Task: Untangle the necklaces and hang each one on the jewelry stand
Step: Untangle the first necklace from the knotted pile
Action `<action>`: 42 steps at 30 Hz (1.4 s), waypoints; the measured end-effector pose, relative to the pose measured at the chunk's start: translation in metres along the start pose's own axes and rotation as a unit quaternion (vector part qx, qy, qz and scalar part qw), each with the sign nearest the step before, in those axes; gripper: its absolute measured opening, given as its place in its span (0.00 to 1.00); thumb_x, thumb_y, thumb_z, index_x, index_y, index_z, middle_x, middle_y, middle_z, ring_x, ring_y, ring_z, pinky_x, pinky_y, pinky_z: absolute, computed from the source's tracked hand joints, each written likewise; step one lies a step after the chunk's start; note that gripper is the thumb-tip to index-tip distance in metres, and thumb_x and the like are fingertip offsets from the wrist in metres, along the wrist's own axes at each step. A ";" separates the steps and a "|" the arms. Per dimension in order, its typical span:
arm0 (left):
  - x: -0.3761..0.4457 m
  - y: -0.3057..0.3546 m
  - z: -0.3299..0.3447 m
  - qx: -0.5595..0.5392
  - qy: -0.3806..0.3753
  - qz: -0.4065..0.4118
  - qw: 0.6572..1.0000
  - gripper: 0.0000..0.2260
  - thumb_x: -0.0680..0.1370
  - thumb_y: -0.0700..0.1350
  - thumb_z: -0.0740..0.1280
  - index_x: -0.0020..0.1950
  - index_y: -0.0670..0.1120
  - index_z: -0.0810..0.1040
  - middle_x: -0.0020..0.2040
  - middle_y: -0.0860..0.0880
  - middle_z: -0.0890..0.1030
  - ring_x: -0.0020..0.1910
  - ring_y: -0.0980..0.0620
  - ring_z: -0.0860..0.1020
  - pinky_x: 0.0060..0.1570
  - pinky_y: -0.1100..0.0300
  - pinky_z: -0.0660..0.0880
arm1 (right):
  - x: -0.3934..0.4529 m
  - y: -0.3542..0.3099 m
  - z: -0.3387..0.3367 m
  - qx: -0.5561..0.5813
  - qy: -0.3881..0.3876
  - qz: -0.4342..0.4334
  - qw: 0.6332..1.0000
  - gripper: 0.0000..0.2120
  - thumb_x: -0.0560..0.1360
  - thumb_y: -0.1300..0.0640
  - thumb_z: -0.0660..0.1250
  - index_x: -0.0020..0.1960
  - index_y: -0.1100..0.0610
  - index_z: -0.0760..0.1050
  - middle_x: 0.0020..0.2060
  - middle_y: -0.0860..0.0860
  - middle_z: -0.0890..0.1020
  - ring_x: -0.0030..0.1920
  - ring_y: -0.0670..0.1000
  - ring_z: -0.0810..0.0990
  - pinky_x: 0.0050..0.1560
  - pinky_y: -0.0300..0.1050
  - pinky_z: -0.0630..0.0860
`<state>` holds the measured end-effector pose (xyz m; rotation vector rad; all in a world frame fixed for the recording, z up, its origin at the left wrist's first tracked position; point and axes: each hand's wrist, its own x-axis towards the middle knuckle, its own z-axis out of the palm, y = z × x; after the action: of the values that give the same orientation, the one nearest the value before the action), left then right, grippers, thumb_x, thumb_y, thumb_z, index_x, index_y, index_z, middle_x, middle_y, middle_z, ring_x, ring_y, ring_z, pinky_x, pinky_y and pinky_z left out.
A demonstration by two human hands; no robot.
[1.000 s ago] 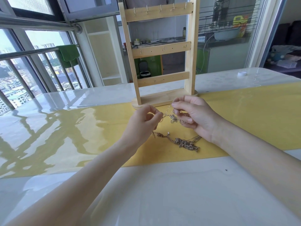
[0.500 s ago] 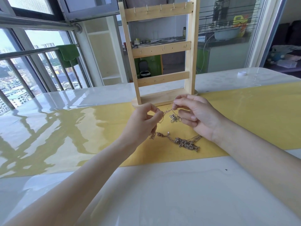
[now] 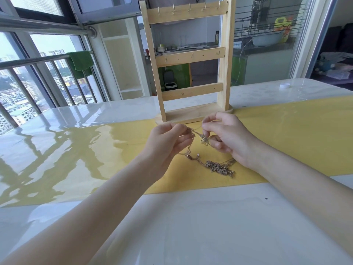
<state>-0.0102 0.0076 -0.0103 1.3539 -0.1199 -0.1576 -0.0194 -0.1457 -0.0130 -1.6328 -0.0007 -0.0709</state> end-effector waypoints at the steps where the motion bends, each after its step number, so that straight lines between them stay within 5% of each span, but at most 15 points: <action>1: 0.000 0.001 0.000 -0.024 -0.008 -0.013 1.000 0.05 0.78 0.35 0.62 0.42 0.37 0.74 0.33 0.47 0.77 0.30 0.55 0.78 0.36 0.67 0.78 | -0.001 0.000 0.001 -0.023 -0.004 -0.009 1.000 0.05 0.77 0.64 0.62 0.45 0.56 0.73 0.31 0.49 0.74 0.20 0.44 0.65 0.18 0.32 0.57; 8: -0.001 0.004 0.002 -0.052 -0.058 -0.051 0.996 0.08 0.80 0.36 0.60 0.42 0.42 0.72 0.30 0.49 0.72 0.25 0.58 0.66 0.22 0.69 0.65 | -0.002 0.001 0.003 -0.052 -0.030 -0.047 0.997 0.03 0.77 0.61 0.66 0.47 0.61 0.77 0.23 0.48 0.69 0.19 0.45 0.68 0.19 0.34 0.58; 12: -0.002 0.003 -0.001 0.069 -0.073 0.004 0.995 0.07 0.80 0.38 0.61 0.42 0.44 0.71 0.26 0.53 0.71 0.23 0.58 0.64 0.24 0.69 0.65 | -0.003 -0.001 0.000 -0.045 -0.053 -0.022 0.997 0.07 0.78 0.61 0.64 0.45 0.61 0.78 0.21 0.48 0.63 0.20 0.46 0.64 0.21 0.35 0.58; 17: -0.002 -0.001 -0.005 0.341 -0.079 0.163 0.922 0.08 0.81 0.40 0.60 0.42 0.43 0.68 0.22 0.57 0.71 0.23 0.58 0.64 0.25 0.68 0.62 | -0.003 -0.003 -0.003 0.006 -0.113 0.025 0.993 0.14 0.77 0.62 0.63 0.33 0.56 0.79 0.21 0.48 0.58 0.19 0.45 0.57 0.23 0.36 0.52; 23: -0.002 -0.005 -0.008 0.434 -0.082 0.246 0.863 0.05 0.81 0.39 0.60 0.45 0.41 0.68 0.28 0.53 0.72 0.24 0.59 0.68 0.26 0.71 0.62 | -0.003 0.000 -0.005 -0.036 -0.130 0.011 0.991 0.07 0.73 0.60 0.69 0.46 0.65 0.80 0.18 0.47 0.62 0.18 0.44 0.55 0.23 0.37 0.51; 29: -0.002 -0.008 -0.006 0.483 -0.063 0.275 0.829 0.05 0.80 0.38 0.61 0.44 0.43 0.69 0.27 0.54 0.73 0.25 0.60 0.70 0.29 0.69 0.65 | -0.003 -0.003 -0.003 -0.072 -0.092 0.025 0.993 0.02 0.73 0.62 0.68 0.42 0.61 0.77 0.18 0.46 0.61 0.18 0.44 0.56 0.21 0.35 0.54; 36: 0.000 -0.007 -0.003 0.484 -0.096 0.158 0.855 0.07 0.77 0.39 0.65 0.40 0.47 0.72 0.24 0.57 0.76 0.19 0.59 0.68 0.25 0.71 0.64 | -0.005 0.001 0.001 -0.139 -0.073 -0.013 0.987 0.05 0.74 0.61 0.66 0.40 0.61 0.75 0.23 0.50 0.63 0.20 0.46 0.59 0.23 0.36 0.56; 42: 0.001 -0.001 -0.010 0.427 -0.078 0.129 0.892 0.07 0.77 0.36 0.64 0.41 0.46 0.73 0.28 0.51 0.77 0.22 0.60 0.70 0.26 0.70 0.68 | -0.006 0.001 0.003 -0.101 -0.099 -0.041 0.989 0.08 0.77 0.61 0.64 0.39 0.60 0.74 0.18 0.45 0.63 0.19 0.45 0.59 0.22 0.35 0.56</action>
<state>-0.0075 0.0166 -0.0135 2.1863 -0.5534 0.0233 -0.0253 -0.1424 -0.0141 -1.8355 -0.2202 0.0292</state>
